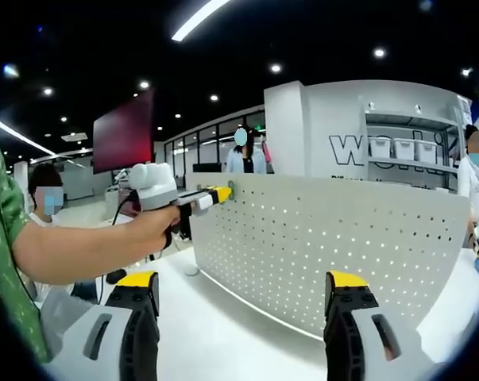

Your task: Insert the hook assembly into the mounting plate slot until the hook locks in place.

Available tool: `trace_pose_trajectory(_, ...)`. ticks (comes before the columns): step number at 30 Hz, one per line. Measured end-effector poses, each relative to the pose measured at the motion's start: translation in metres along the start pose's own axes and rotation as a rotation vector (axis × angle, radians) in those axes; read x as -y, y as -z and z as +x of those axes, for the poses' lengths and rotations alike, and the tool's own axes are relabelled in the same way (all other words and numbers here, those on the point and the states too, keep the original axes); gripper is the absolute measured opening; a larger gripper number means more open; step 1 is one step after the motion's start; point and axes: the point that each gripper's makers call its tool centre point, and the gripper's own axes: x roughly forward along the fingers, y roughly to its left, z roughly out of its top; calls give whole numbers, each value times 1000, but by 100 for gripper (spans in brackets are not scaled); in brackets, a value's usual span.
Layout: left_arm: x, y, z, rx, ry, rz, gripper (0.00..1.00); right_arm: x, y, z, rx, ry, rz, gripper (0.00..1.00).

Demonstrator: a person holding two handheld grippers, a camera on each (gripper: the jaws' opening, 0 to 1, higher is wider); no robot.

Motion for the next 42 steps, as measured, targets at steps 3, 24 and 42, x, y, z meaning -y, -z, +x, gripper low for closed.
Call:
trace_pose_trajectory(3,-1,1,2,-1,-4,0,3,0,-1,0,0,-2,-1,88)
trace_pose_trajectory(24,1,10,4,-15,-9,9,3,1,0,-3,-1,0,2,86)
trace_pose_trajectory(42,1,13,4,-20,-19,31,3,1,0,-5,-7,1,-1,86)
